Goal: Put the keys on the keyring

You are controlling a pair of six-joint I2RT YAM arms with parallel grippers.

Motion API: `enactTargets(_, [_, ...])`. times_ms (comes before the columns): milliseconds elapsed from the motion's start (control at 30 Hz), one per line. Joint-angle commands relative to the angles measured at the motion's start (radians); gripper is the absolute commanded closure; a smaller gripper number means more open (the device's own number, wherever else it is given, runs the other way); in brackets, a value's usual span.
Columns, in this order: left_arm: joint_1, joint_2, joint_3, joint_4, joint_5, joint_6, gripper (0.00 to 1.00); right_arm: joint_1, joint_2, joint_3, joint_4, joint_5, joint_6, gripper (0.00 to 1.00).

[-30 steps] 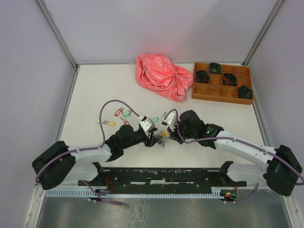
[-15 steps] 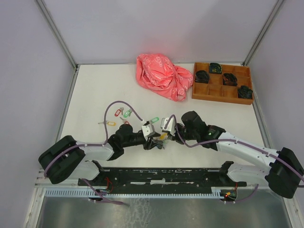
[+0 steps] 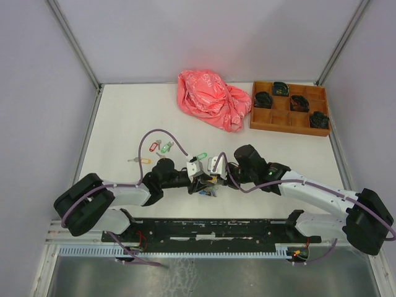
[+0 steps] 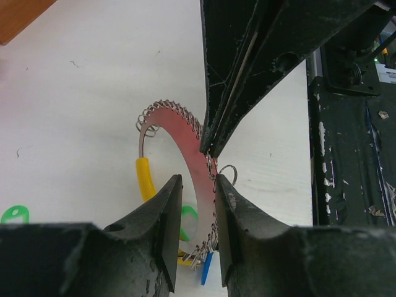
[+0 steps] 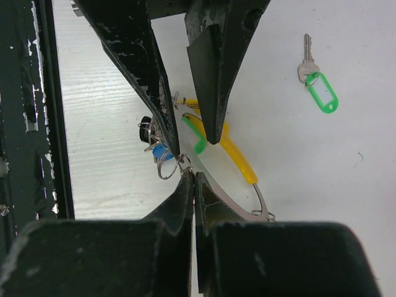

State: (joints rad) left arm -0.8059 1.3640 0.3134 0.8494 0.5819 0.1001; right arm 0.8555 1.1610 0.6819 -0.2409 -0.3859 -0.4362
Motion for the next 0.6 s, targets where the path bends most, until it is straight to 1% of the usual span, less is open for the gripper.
enactTargets(0, [0.008, 0.018, 0.036, 0.069, 0.055, 0.01, 0.66, 0.002, -0.002, 0.026, 0.059, -0.034, -0.026, 0.99])
enactTargets(233, [0.011, 0.053, 0.06, 0.069, 0.108, -0.009, 0.69, 0.002, 0.016, 0.034, 0.065, -0.04, -0.025, 0.99])
enactTargets(467, [0.011, 0.078, 0.082, 0.044, 0.133, -0.011, 0.81, 0.002, 0.015, 0.034, 0.072, -0.047, -0.03, 0.99])
enactTargets(500, [0.012, 0.081, 0.085, 0.032, 0.133, -0.008, 0.81, 0.002, 0.011, 0.034, 0.073, -0.045, -0.029, 0.99])
enactTargets(567, [0.013, 0.084, 0.084, 0.025, 0.132, -0.01, 0.77, 0.002, 0.004, 0.032, 0.075, -0.044, -0.032, 0.99])
